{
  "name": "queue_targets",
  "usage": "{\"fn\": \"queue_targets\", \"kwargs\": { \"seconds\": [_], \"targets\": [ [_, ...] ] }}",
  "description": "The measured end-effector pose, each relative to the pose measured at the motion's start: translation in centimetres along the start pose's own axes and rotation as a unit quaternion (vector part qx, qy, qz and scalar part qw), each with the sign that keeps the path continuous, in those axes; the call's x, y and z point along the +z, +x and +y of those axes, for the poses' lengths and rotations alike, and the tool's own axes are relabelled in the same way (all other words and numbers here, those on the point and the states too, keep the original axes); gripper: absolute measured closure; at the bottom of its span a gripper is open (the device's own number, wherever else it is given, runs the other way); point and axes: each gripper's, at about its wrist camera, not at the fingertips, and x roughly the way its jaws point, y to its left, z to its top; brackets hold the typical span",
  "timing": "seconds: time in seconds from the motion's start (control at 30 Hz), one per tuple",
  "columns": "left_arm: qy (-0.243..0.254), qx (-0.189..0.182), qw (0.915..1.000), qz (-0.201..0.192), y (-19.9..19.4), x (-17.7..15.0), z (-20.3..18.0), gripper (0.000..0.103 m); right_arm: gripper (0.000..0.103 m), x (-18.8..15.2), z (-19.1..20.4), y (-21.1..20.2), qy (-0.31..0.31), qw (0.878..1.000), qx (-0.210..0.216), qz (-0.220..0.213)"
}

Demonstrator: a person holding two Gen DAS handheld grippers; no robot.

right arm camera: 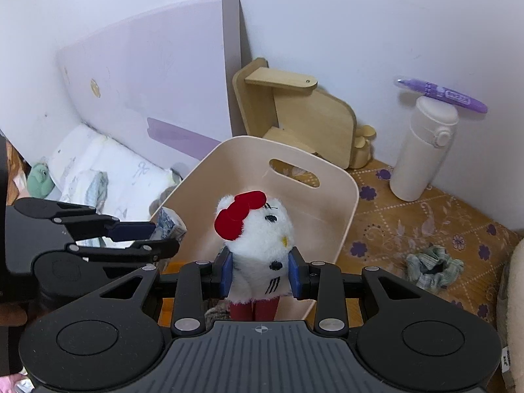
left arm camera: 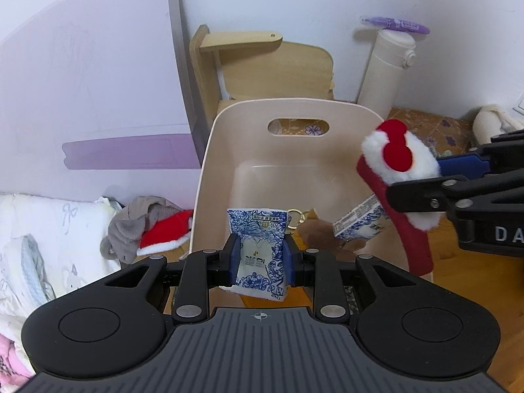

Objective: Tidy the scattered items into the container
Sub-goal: 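Open left tool dropping tissue pack while right tool releases plush into basket, then move left tool to clear wrapped packet while right tool approaches green scrunchie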

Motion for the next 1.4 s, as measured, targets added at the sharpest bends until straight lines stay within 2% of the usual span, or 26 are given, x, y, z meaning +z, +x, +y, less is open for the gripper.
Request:
{"fn": "queue_targets", "kwargs": {
  "seconds": [0.23,0.3,0.37,0.4,0.43,0.53,0.83,1.13,1.4],
  "targets": [
    [0.011,-0.001,0.9999,0.006,1.2,0.3,-0.3,0.072,0.067,0.8,0.5,2.1,-0.011,1.000,-0.005,0.020],
    [0.015,0.001,0.9999,0.008,1.3,0.4,-0.2,0.069,0.060,0.8,0.6,2.2,-0.015,1.000,-0.005,0.021],
    [0.021,0.008,0.9997,0.004,1.2,0.4,-0.3,0.061,0.054,0.7,0.7,2.2,-0.019,1.000,-0.010,0.021],
    [0.023,0.009,0.9997,0.002,1.1,0.4,-0.3,0.049,0.051,0.8,0.7,2.1,-0.020,1.000,-0.012,0.018],
    [0.024,0.008,0.9997,-0.001,1.0,0.4,-0.3,0.037,0.043,0.8,0.7,2.0,-0.020,1.000,-0.013,0.016],
    [0.028,0.011,0.9995,-0.011,0.5,0.4,-0.4,0.031,0.030,0.9,0.5,1.4,-0.018,1.000,-0.019,0.006],
    [0.032,0.013,0.9994,-0.009,-0.1,0.1,-1.2,0.028,0.019,0.4,-0.8,0.0,-0.001,1.000,-0.029,-0.003],
    [0.039,0.011,0.9991,-0.013,-1.1,0.0,-3.0,0.027,0.018,-0.8,-2.2,-2.0,0.002,0.999,-0.036,-0.012],
    [0.057,0.001,0.9982,-0.018,-1.6,0.2,-5.8,0.027,0.017,-2.2,-5.0,-3.9,0.018,0.998,-0.051,-0.016]
  ]
}}
